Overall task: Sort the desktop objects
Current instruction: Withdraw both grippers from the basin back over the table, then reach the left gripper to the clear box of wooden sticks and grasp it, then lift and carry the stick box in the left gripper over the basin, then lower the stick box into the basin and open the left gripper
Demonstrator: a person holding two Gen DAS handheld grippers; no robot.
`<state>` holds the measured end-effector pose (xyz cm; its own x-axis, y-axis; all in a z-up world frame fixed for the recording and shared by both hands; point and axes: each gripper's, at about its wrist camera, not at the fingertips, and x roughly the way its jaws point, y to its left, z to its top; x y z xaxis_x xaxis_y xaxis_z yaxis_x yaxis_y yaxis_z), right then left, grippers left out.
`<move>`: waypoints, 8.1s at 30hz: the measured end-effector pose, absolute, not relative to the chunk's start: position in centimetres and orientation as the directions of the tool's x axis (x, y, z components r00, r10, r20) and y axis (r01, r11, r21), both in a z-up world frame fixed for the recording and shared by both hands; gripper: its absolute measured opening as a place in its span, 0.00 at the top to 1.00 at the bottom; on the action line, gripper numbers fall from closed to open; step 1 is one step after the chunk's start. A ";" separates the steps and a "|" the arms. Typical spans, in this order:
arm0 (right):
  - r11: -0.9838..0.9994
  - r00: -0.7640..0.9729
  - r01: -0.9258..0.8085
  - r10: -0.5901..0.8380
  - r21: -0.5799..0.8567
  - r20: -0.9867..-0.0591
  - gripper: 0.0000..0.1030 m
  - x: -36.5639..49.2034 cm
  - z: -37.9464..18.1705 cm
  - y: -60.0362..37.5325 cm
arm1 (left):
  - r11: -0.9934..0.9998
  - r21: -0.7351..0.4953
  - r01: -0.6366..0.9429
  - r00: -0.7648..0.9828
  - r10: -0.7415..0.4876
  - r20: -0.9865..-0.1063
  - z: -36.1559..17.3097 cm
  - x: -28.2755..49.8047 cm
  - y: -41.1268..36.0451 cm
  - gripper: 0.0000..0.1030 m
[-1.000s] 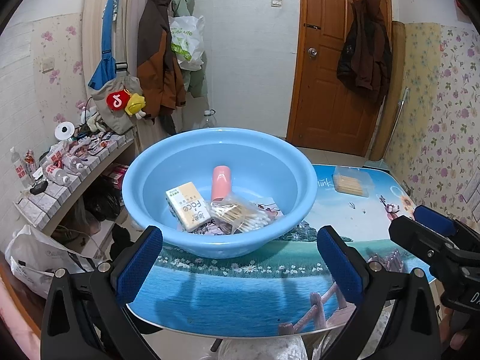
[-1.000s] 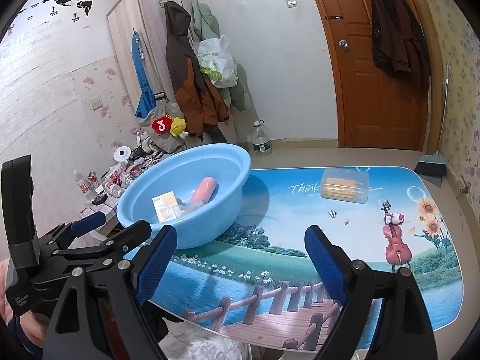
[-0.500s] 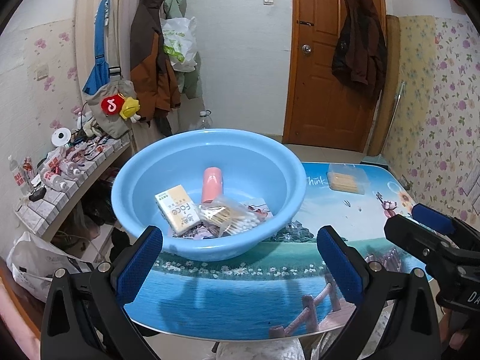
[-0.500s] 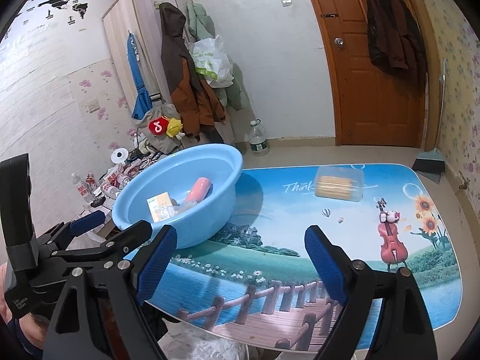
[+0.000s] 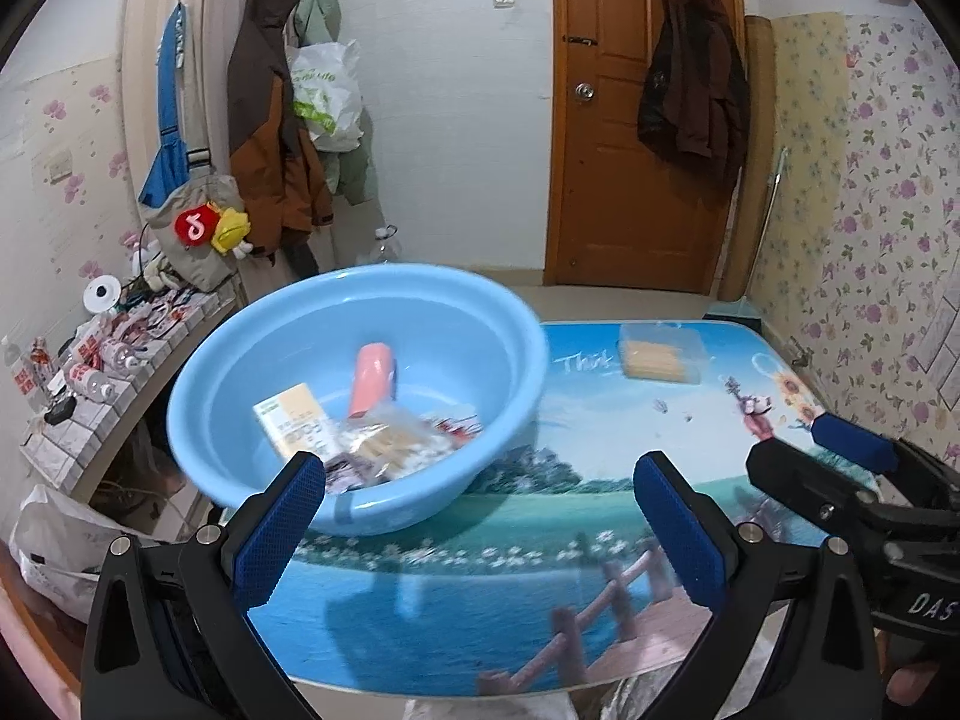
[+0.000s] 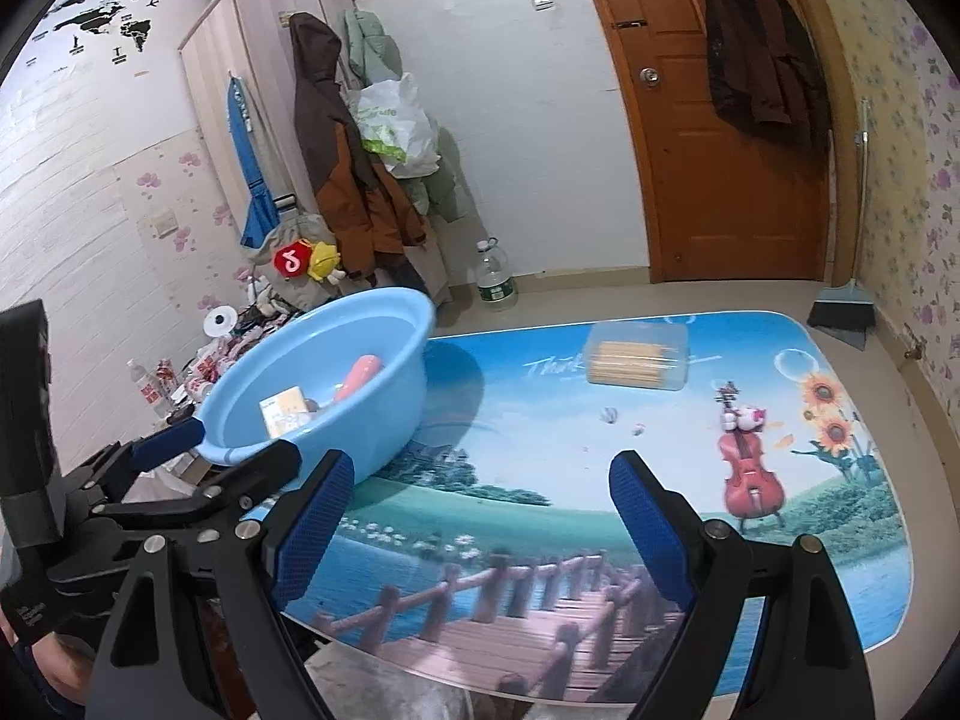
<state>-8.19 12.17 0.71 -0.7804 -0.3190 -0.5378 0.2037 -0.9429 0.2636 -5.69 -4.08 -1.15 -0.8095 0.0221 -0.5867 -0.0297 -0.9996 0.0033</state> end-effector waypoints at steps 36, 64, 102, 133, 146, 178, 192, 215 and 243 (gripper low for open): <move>-0.981 -0.741 -0.025 -0.111 0.192 -0.663 0.14 -15.3 -4.9 26.4 | -0.983 -0.022 -0.184 -0.672 0.142 -0.727 -5.6 -22.1 10.9 0.00; -0.992 -0.610 0.076 -0.124 0.098 -0.783 0.63 -24.1 -9.2 23.9 | -0.978 -0.052 -0.202 -0.599 0.165 -0.784 -10.0 -28.7 11.8 0.00; -0.990 -0.644 0.051 -0.134 0.132 -0.754 0.63 -22.1 -9.4 25.4 | -0.977 -0.069 -0.204 -0.580 0.178 -0.795 -11.5 -28.9 13.6 0.10; -0.997 -0.683 0.023 -0.067 0.070 -0.728 0.63 -13.2 -4.6 20.8 | -0.974 -0.081 -0.210 -0.666 0.203 -0.718 -5.7 -12.2 6.7 0.10; -0.999 -0.723 0.030 -0.045 0.033 -0.689 0.63 -10.3 -1.6 17.6 | -0.973 -0.092 -0.210 -0.719 0.217 -0.661 -3.0 -7.8 3.4 0.10; -0.993 -0.734 0.103 -0.112 0.054 -0.670 0.63 -11.0 3.1 15.2 | -0.982 -0.062 -0.176 -0.765 0.176 -0.620 2.3 -7.4 -1.5 0.10; -0.984 -0.763 0.177 -0.153 0.025 -0.628 0.63 -12.9 7.4 12.3 | -0.985 -0.036 -0.166 -0.785 0.154 -0.600 5.6 -8.4 -4.6 0.10; -0.930 -0.703 0.368 -0.274 -0.006 -0.656 0.63 -17.3 6.6 0.4 | -0.999 -0.043 -0.022 -0.808 0.043 -0.587 6.0 -10.2 -15.5 0.10; -0.884 -0.590 0.467 -0.305 -0.007 -0.748 0.63 -23.4 -0.5 -7.5 | -0.998 -0.056 0.033 -0.725 0.015 -0.689 -2.9 -14.6 -19.2 0.11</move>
<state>-23.38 -7.48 -0.53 -0.5898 -0.3055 -0.7476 0.4672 -0.8841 -0.0073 -14.63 -19.16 -2.85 -0.7247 0.0146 -0.6889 0.0334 -0.9979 -0.0563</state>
